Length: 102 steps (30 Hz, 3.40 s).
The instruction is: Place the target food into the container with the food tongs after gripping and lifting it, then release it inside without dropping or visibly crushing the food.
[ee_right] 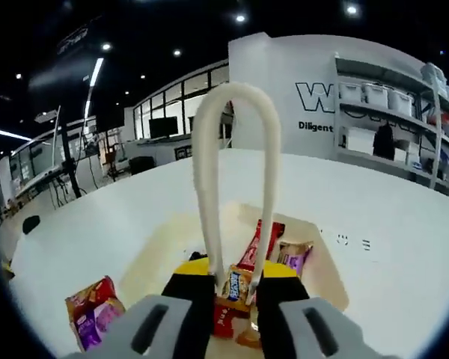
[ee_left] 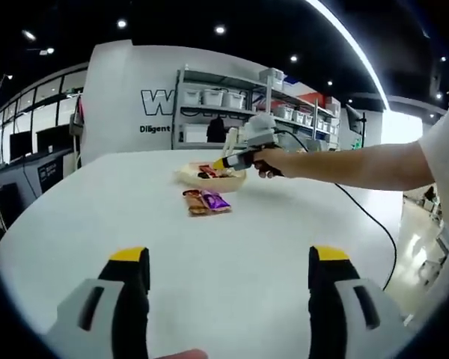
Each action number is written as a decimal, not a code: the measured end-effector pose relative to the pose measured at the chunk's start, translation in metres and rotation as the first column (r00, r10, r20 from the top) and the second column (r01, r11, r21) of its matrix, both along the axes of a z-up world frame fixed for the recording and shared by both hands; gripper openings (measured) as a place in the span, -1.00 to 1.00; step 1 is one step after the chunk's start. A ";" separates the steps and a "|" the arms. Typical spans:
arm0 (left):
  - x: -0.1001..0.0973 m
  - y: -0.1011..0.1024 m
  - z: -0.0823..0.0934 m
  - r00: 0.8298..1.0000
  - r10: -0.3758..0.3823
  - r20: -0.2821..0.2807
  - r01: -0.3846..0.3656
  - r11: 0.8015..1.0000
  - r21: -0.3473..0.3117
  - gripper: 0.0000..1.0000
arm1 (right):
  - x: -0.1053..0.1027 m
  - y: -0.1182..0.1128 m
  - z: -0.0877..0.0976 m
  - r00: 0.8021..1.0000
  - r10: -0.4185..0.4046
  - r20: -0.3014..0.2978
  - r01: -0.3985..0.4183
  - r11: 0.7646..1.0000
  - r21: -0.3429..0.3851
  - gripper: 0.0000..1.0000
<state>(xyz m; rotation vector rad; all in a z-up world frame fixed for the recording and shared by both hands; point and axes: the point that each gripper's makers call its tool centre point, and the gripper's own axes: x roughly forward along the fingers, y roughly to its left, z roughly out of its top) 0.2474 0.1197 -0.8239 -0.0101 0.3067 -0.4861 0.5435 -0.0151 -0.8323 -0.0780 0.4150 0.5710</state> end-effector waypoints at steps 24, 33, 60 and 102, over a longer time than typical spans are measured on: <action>-0.010 0.010 0.012 0.999 0.025 0.029 -0.024 0.999 -0.027 0.71 | -0.030 0.007 0.021 0.999 0.044 0.023 -0.045 0.999 0.015 -0.66; -0.024 0.002 0.013 0.999 0.002 0.033 -0.002 1.000 -0.026 0.71 | -0.073 0.040 0.049 0.991 0.108 0.075 -0.113 0.991 0.065 -0.64; -0.053 0.006 0.020 0.999 -0.010 0.046 0.010 1.000 -0.016 0.69 | -0.115 0.074 0.000 0.992 0.063 0.112 -0.053 0.995 -0.086 -0.60; -0.067 0.015 0.030 0.997 0.016 0.071 -0.016 1.000 -0.007 0.67 | -0.119 0.050 -0.005 0.992 0.115 0.051 -0.112 0.992 -0.060 -0.55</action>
